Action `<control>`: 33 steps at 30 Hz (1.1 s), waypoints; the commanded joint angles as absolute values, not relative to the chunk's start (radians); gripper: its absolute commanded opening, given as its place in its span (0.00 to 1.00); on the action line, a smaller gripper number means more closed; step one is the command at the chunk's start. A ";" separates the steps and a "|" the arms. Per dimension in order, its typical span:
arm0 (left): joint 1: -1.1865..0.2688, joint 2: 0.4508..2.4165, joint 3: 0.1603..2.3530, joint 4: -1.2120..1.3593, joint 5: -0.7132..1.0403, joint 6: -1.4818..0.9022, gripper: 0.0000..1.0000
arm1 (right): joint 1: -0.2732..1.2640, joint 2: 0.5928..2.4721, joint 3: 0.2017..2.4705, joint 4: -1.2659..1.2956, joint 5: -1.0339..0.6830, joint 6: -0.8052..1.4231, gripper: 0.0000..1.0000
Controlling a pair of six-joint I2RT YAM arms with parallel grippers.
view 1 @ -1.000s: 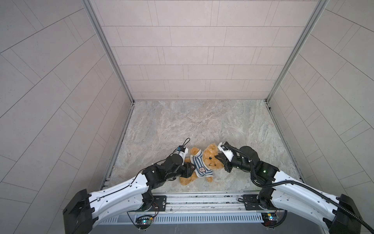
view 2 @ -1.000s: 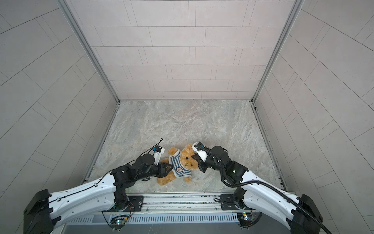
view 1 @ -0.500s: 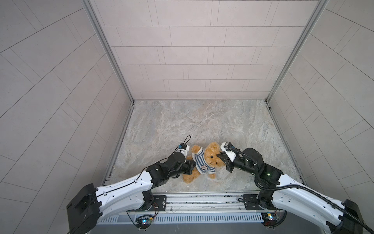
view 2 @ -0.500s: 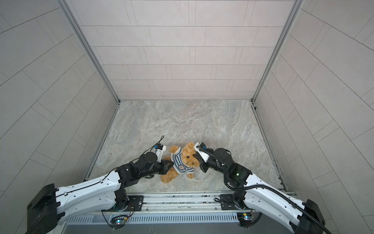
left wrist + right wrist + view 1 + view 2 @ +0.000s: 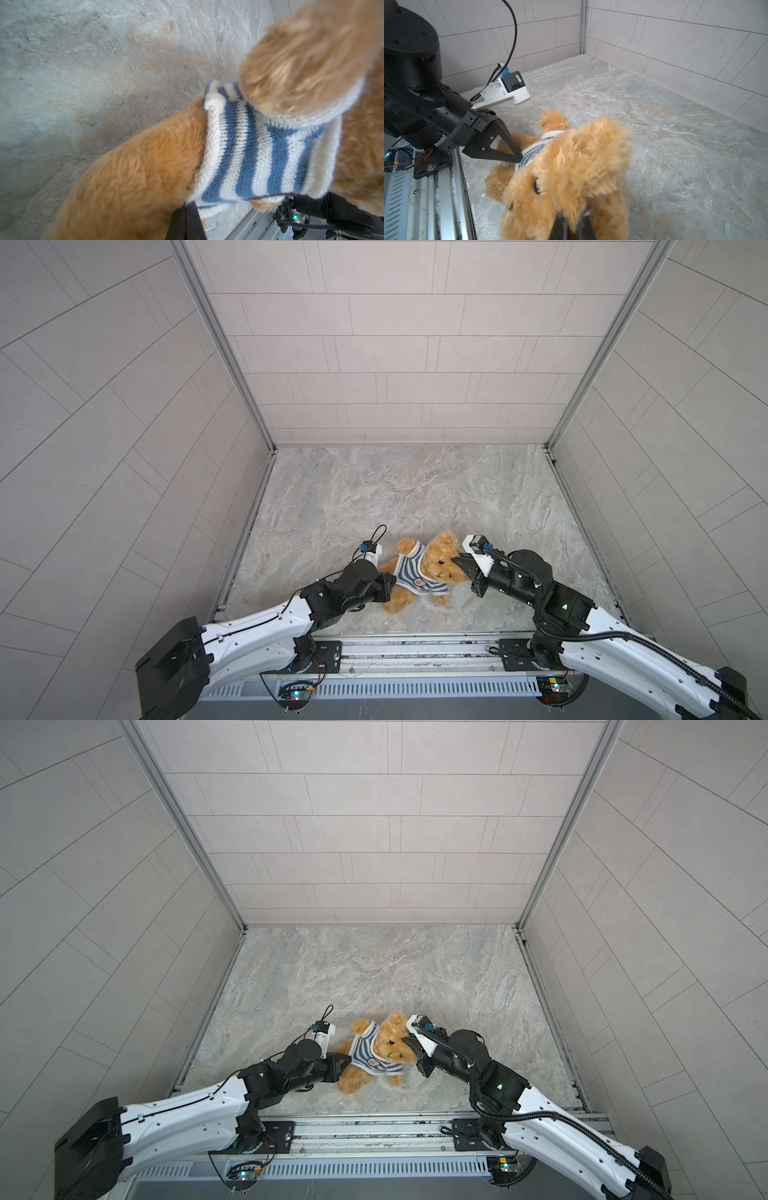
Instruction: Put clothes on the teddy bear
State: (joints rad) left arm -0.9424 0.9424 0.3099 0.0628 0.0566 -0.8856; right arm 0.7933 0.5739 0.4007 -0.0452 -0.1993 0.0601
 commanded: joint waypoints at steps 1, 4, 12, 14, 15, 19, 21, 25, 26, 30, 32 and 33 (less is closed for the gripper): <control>-0.933 0.966 0.292 0.042 0.043 -0.852 0.00 | 0.793 0.557 0.404 0.014 -0.179 0.043 0.00; -0.945 0.950 0.296 0.081 0.073 -0.848 0.00 | 0.795 0.583 0.406 0.022 -0.217 0.039 0.00; -0.943 0.813 0.328 -0.028 0.059 -0.838 0.36 | 0.802 0.635 0.411 0.049 -0.288 0.005 0.00; -0.926 0.788 0.340 -0.069 0.053 -0.833 0.37 | 0.803 0.635 0.413 0.045 -0.289 -0.005 0.00; -0.916 0.781 0.344 -0.082 0.053 -0.833 0.37 | 0.804 0.632 0.413 0.043 -0.294 -0.010 0.00; -0.878 0.778 0.370 -0.106 0.062 -0.822 0.36 | 0.811 0.611 0.405 0.056 -0.315 -0.023 0.00; -0.867 0.793 0.383 -0.099 0.073 -0.819 0.35 | 0.814 0.602 0.402 0.061 -0.319 -0.028 0.00; -0.860 0.843 0.399 -0.063 0.106 -0.817 0.33 | 0.818 0.588 0.388 0.087 -0.323 -0.026 0.00; -0.861 0.854 0.404 -0.050 0.116 -0.818 0.32 | 0.817 0.586 0.384 0.095 -0.327 -0.023 0.00; -0.861 0.880 0.408 -0.001 0.142 -0.823 0.32 | 0.820 0.594 0.381 0.112 -0.341 -0.020 0.00; -0.861 0.895 0.416 0.007 0.147 -0.822 0.31 | 0.821 0.594 0.379 0.117 -0.340 -0.021 0.00; -0.860 0.902 0.418 0.006 0.148 -0.822 0.29 | 0.822 0.593 0.379 0.117 -0.338 -0.021 0.00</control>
State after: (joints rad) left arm -0.8650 0.8902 0.3809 -0.0330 0.1280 -0.8371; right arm 0.8143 0.6052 0.3763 0.0418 -0.3122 -0.0006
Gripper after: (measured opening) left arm 0.300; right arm 0.077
